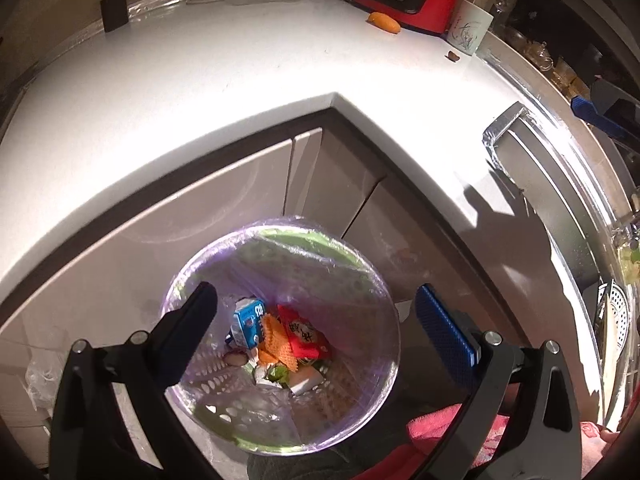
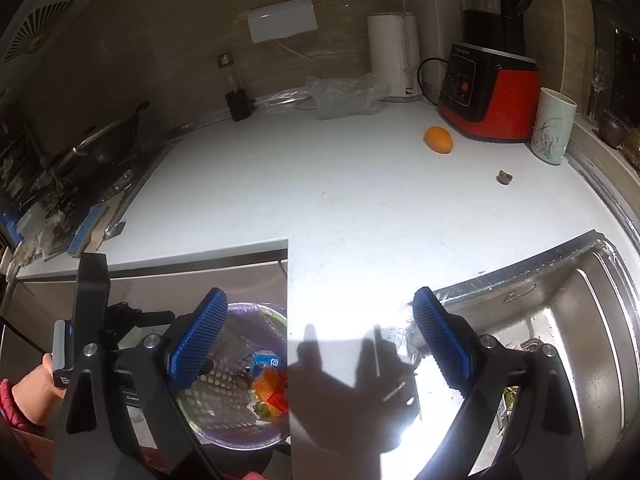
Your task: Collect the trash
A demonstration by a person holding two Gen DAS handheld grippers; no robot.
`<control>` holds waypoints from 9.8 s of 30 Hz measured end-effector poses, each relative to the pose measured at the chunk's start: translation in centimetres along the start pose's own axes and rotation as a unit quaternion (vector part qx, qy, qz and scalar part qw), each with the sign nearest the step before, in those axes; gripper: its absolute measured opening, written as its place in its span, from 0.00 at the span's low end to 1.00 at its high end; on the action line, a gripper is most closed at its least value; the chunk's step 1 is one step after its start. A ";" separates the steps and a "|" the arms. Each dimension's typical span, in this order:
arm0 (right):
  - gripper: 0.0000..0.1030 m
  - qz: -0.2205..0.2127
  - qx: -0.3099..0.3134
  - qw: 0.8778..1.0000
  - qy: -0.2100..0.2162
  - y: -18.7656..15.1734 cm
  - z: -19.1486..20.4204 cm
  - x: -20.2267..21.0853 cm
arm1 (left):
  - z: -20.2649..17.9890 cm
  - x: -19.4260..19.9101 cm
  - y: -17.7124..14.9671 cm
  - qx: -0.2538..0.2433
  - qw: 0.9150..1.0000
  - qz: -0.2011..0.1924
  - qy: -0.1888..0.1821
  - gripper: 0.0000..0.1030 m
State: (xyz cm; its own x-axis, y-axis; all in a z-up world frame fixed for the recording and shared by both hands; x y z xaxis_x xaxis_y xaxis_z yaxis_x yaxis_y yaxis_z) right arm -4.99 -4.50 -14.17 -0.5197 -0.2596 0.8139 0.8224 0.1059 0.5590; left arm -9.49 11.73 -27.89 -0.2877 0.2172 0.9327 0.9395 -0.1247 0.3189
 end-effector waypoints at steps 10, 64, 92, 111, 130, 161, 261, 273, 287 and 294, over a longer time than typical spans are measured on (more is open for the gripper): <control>0.95 -0.008 -0.047 0.998 -0.039 2.0 -6.5 -0.1 | -3.6 1.3 13.2 -0.053 0.997 -0.054 -0.015 0.92; 0.83 -0.010 -0.130 0.986 -0.107 9.0 -26.2 -9.7 | -14.0 -15.1 40.0 -0.070 0.996 -0.059 -0.007 0.17; 0.24 -0.001 -0.086 0.993 -0.081 13.0 -23.6 -13.3 | -7.1 -2.2 30.2 -0.028 0.993 -0.108 -0.024 0.18; 0.24 0.020 0.037 0.997 0.064 0.3 2.6 -3.0 | 1.8 7.7 3.7 0.049 0.994 -0.084 0.052 0.19; 0.24 0.065 0.094 0.989 0.092 -6.4 11.0 -2.2 | 2.7 3.7 -5.1 0.064 0.995 -0.030 0.065 0.19; 0.24 0.154 0.121 0.976 0.095 -11.6 12.4 -9.5 | 5.0 7.9 -6.3 0.103 0.990 -0.052 0.085 0.81; 0.98 -0.182 -0.052 0.956 -0.224 -1.4 20.9 20.8 | -1.8 35.1 -0.1 -0.130 0.951 -0.277 -0.028 0.93; 0.98 -0.182 -0.052 0.956 -0.225 -1.1 20.9 20.7 | -1.6 35.1 0.0 -0.134 0.950 -0.281 -0.028 0.93; 0.98 -0.182 -0.051 0.956 -0.226 -1.2 20.9 20.7 | -1.5 35.6 0.5 -0.158 0.943 -0.291 -0.029 0.93; 0.98 -0.180 -0.053 0.956 -0.228 -0.9 20.5 20.5 | -1.7 35.6 0.8 -0.165 0.943 -0.288 -0.032 0.93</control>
State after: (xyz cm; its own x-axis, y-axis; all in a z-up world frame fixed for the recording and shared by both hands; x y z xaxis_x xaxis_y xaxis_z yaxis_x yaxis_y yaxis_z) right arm -21.13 9.76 5.26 -0.7999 0.1861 0.5705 0.5780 -0.0166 0.8158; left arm -19.25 17.75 5.81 -0.7116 0.3971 0.5797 0.5182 -0.2606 0.8146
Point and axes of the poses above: each gripper's, at about its wrist camera, not at the fingertips, and x roughly against the way its jaws point, z to its left, y to its top, the point moved 10 cm from there along -x, roughly the way its jaws point, and after that the axes turned 8 degrees about z, right-handed, at the moved point
